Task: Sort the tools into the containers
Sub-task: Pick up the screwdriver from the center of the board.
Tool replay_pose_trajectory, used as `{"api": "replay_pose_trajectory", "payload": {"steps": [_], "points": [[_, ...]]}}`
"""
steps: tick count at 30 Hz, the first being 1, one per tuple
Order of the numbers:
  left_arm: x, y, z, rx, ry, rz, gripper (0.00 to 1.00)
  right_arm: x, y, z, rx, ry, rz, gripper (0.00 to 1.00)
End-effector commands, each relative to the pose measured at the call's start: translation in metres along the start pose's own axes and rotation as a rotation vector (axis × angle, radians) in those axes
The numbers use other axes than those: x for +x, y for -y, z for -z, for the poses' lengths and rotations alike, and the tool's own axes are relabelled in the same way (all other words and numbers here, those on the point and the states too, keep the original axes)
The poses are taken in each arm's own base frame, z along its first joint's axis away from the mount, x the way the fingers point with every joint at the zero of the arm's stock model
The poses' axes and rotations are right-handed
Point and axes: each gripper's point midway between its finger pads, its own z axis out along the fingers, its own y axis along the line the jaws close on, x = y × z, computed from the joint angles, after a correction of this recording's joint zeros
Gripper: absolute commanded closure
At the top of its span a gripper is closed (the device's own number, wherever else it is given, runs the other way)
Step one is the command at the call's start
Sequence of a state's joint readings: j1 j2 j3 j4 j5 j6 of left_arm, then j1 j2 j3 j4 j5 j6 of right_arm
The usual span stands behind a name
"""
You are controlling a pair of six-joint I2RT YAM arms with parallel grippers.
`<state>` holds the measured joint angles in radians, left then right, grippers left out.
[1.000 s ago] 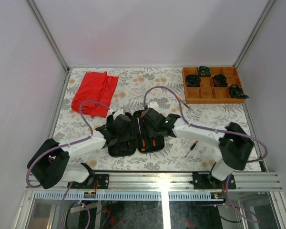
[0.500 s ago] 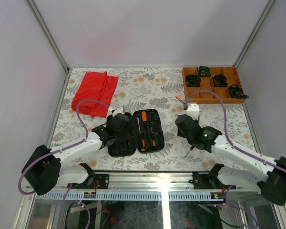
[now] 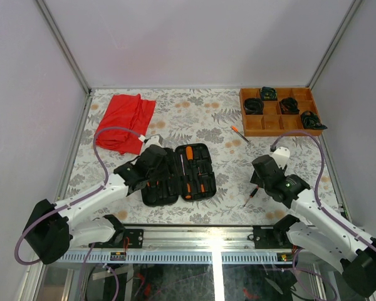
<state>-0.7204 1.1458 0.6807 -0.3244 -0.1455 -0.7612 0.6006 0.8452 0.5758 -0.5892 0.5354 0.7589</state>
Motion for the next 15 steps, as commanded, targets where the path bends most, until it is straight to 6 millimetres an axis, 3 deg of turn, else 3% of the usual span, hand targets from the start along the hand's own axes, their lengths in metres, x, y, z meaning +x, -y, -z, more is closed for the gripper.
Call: {"api": "replay_pose_trajectory", "payload": {"steps": [1,15], "points": [[-0.017,0.007,0.011,0.004,0.052,-0.019,0.32,0.008,0.003,0.0,0.01,-0.039,-0.103,0.4],[-0.011,0.002,0.008,-0.012,0.034,-0.014,0.32,0.051,0.005,-0.031,0.074,-0.167,-0.169,0.43]]}}
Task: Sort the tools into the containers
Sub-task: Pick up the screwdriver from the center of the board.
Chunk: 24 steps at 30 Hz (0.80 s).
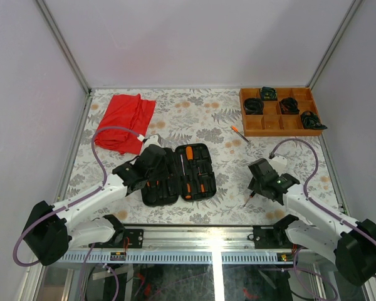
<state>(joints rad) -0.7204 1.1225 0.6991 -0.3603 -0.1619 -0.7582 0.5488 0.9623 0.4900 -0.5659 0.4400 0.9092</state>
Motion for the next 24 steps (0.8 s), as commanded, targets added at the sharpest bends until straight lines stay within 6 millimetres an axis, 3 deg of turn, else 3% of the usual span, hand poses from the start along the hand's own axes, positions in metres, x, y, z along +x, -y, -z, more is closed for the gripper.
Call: {"api": "replay_pose_trajectory", "payload": {"steps": [1,8,16,20,24], "points": [[-0.005,0.002,0.001,-0.004,0.017,-0.012,0.32,0.002,-0.007,-0.009,-0.018,-0.001,-0.067,0.45],[-0.003,0.001,-0.001,-0.009,0.012,-0.011,0.32,0.012,-0.007,-0.018,-0.033,-0.034,-0.062,0.54],[0.0,0.001,-0.002,-0.003,0.002,-0.003,0.32,0.029,-0.011,-0.024,-0.048,-0.13,0.033,0.57],[0.002,0.001,-0.004,-0.001,-0.005,-0.001,0.33,0.031,-0.019,-0.021,-0.078,-0.159,0.043,0.7],[0.001,0.002,-0.003,0.006,-0.001,0.004,0.33,0.018,-0.024,-0.012,-0.107,-0.134,0.079,0.83]]}}
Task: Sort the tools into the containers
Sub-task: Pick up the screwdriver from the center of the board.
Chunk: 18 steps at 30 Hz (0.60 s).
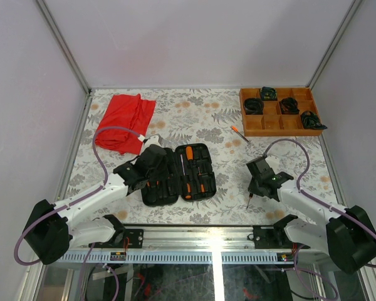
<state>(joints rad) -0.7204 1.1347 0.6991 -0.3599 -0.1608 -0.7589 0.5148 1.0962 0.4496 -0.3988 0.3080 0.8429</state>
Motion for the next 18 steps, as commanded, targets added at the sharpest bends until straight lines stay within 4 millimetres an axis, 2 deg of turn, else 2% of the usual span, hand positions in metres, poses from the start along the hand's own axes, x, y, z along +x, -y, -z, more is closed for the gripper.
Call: {"api": "replay_pose_trajectory", "payload": {"steps": [1,4,6,8,12,15,18], "points": [[-0.001,0.004,0.0,0.015,0.009,0.005,0.33,-0.006,-0.011,0.014,-0.054,-0.021,0.054,0.85],[-0.002,0.005,0.0,0.02,0.009,0.005,0.33,-0.019,-0.025,0.027,-0.134,0.015,0.103,0.91],[-0.002,0.007,-0.001,0.028,0.01,0.006,0.32,-0.025,-0.049,0.04,-0.28,0.034,0.171,0.92],[-0.001,0.01,-0.002,0.047,0.006,0.013,0.32,-0.028,-0.071,0.054,-0.414,0.043,0.201,0.98],[0.001,0.014,-0.004,0.073,-0.006,0.022,0.32,-0.019,-0.12,0.09,-0.755,0.023,0.238,1.0],[-0.001,0.015,-0.003,0.08,-0.005,0.03,0.32,-0.014,-0.139,0.109,-0.903,0.015,0.243,1.0],[-0.002,0.016,0.0,0.094,-0.003,0.037,0.32,-0.014,-0.151,0.119,-0.934,0.046,0.284,1.0]]}}
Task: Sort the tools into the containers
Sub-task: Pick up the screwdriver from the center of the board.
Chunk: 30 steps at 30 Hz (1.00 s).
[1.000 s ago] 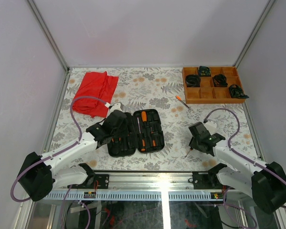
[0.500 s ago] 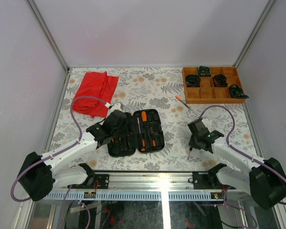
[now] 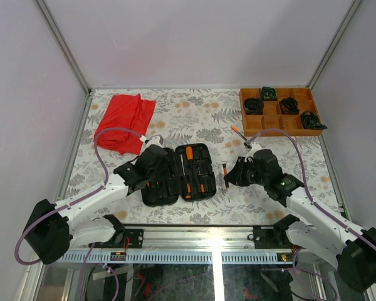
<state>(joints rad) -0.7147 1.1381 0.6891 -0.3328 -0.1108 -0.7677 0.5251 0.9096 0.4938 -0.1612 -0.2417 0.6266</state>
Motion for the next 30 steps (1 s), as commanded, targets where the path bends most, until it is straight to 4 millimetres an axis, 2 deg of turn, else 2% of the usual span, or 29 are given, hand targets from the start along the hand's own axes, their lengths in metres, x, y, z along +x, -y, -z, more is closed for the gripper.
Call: {"api": "replay_pose_trajectory", "payload": {"steps": [1,3,9,13,17,20,24,30], "points": [[-0.007,0.01,0.001,0.058,0.021,0.022,0.32,-0.009,-0.052,0.002,-0.2,0.043,0.123,1.0],[-0.008,0.013,0.004,0.078,0.021,0.023,0.32,-0.01,-0.062,0.0,-0.194,0.092,0.19,1.0],[-0.007,0.031,0.011,0.193,-0.004,0.001,0.32,0.009,-0.091,-0.014,-0.251,0.14,0.421,1.0],[-0.006,0.044,0.018,0.267,-0.014,-0.024,0.31,0.014,-0.114,-0.02,-0.324,0.189,0.584,1.0],[-0.008,0.057,0.026,0.333,-0.022,-0.044,0.31,0.022,-0.134,-0.022,-0.433,0.228,0.823,1.0],[-0.011,0.068,0.034,0.388,-0.016,-0.051,0.31,0.024,-0.139,-0.022,-0.475,0.245,0.973,1.0],[-0.012,0.075,0.041,0.433,-0.013,-0.062,0.31,0.031,-0.135,-0.025,-0.507,0.24,1.192,1.0],[0.003,0.081,0.041,0.486,-0.072,-0.121,0.33,0.043,-0.127,-0.024,-0.568,0.226,1.513,1.0]]}}
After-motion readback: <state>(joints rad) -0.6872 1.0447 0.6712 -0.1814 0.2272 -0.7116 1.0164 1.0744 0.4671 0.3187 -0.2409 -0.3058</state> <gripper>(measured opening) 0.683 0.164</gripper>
